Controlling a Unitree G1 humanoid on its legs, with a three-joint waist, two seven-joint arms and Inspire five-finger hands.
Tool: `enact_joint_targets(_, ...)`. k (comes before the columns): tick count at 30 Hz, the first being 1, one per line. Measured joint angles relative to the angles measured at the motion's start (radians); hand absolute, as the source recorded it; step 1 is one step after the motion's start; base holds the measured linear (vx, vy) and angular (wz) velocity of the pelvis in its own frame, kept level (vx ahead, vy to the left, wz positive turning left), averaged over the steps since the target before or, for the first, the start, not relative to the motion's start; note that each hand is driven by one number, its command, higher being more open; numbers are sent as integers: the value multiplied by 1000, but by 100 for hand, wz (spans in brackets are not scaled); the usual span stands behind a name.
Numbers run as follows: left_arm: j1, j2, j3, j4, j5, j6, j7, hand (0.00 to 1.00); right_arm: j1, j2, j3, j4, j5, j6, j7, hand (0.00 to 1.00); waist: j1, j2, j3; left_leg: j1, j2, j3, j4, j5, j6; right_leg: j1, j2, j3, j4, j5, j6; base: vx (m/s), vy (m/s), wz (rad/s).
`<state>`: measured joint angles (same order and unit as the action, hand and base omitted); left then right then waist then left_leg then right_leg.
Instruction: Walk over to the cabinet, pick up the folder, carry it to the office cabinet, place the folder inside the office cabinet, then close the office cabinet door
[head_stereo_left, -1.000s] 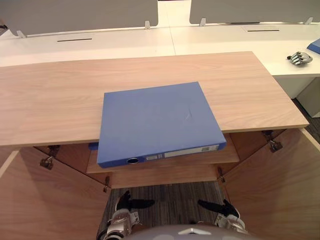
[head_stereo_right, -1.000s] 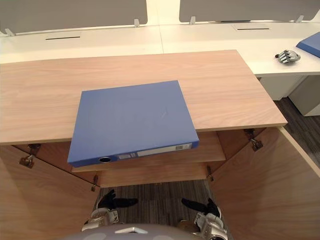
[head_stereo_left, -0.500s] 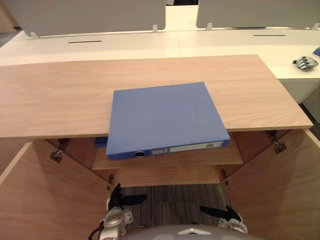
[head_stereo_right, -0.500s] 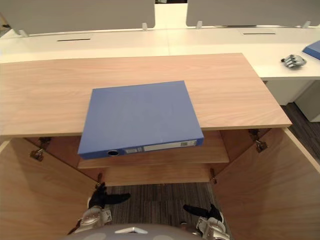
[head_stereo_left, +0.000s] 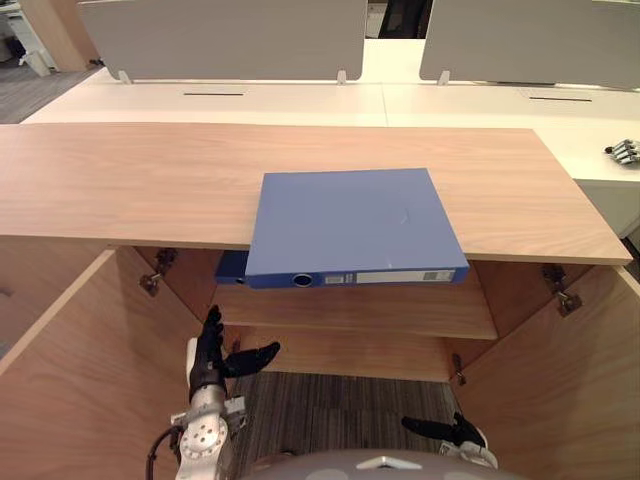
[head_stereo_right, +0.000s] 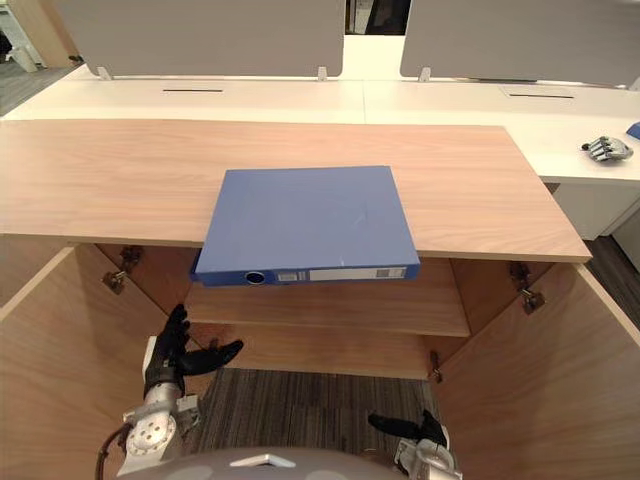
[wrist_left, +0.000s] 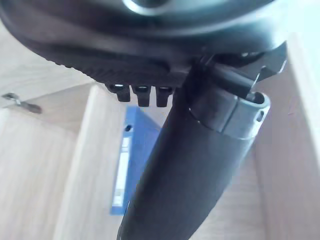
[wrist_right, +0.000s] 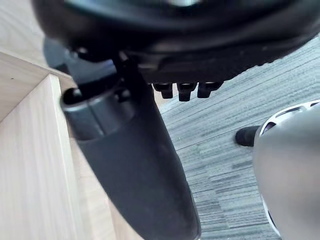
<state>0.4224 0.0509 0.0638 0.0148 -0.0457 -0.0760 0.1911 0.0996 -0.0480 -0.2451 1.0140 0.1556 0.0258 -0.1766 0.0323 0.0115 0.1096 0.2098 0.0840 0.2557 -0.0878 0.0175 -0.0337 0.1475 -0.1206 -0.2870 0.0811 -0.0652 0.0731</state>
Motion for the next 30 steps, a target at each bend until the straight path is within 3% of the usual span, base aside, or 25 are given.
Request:
enact_joint_targets(6, 6, 0, 2, -164, 49, -52, 21, 100, 4, -5, 2, 1, -37, -1, 4, 100, 13, 3, -2, 23, 1, -18, 0, -1, 0, 33, 2, -13, -2, -7, -1, 2, -27, 8)
enact_joint_targets(19, 63, -18, 41, -388, 87, -78, 74, 100, 14, -32, 31, 42, -38, -2, 14, 100, 13, -9, -32, 30, 2, -20, 0, -3, -3, 51, 5, -2, -6, -8, -1, 0, 0, 0)
enact_joint_targets(30, 76, -24, 38, -431, 89, -92, 60, 100, 52, -43, 31, 66, -39, -1, 15, 100, 10, 0, -68, 46, 20, -26, -5, -6, -17, 67, 26, 23, -8, -32, 3, -11, -33, 2)
